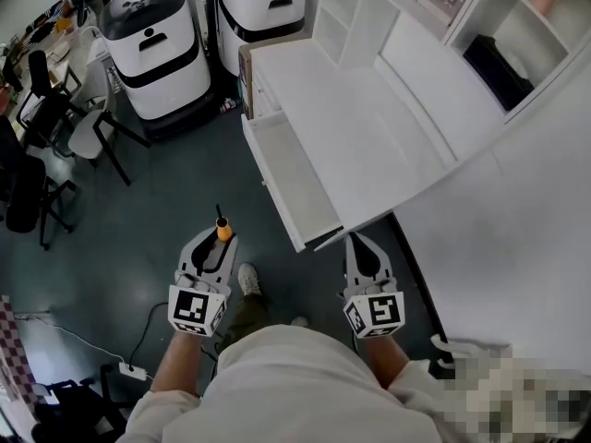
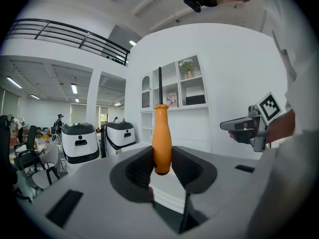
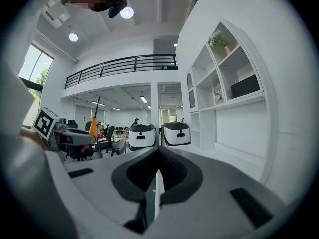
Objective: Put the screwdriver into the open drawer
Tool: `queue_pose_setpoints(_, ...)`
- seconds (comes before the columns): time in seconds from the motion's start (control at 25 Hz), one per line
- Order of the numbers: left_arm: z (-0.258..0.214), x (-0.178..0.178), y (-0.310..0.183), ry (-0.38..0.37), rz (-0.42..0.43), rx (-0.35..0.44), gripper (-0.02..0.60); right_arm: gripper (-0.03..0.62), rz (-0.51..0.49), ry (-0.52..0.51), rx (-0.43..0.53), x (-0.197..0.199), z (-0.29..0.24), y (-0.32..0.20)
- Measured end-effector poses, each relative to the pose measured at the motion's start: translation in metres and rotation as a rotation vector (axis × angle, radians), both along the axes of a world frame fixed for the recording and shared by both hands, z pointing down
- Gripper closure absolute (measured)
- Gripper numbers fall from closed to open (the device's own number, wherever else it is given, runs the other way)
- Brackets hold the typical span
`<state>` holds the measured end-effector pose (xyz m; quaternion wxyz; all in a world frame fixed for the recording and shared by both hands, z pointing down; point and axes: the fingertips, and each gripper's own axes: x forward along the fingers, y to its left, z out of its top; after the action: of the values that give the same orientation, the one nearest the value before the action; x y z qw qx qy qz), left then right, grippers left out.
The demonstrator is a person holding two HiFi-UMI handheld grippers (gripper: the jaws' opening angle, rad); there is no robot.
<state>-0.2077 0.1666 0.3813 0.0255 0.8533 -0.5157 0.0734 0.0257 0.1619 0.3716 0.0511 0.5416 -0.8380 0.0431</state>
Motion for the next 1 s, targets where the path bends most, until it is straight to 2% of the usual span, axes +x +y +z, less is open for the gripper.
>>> queue_pose_setpoints(0.28,0.01,-0.017,-0.059,-0.002,0.049,-0.012,0.469,0.591,0.049,0.014,-0.004,-0.016,0.003,-0.051)
queue_pose_setpoints(0.68,0.008,-0.041,-0.147,-0.009,0.168,-0.018,0.469,0.591,0.156,0.027,0.0,-0.045,-0.008,-0.117)
queue_pose_setpoints(1.0,0.006,-0.034,-0.188,-0.026,0.224,-0.01,0.469,0.59,0.196,0.03,-0.02,-0.042,-0.007,-0.139)
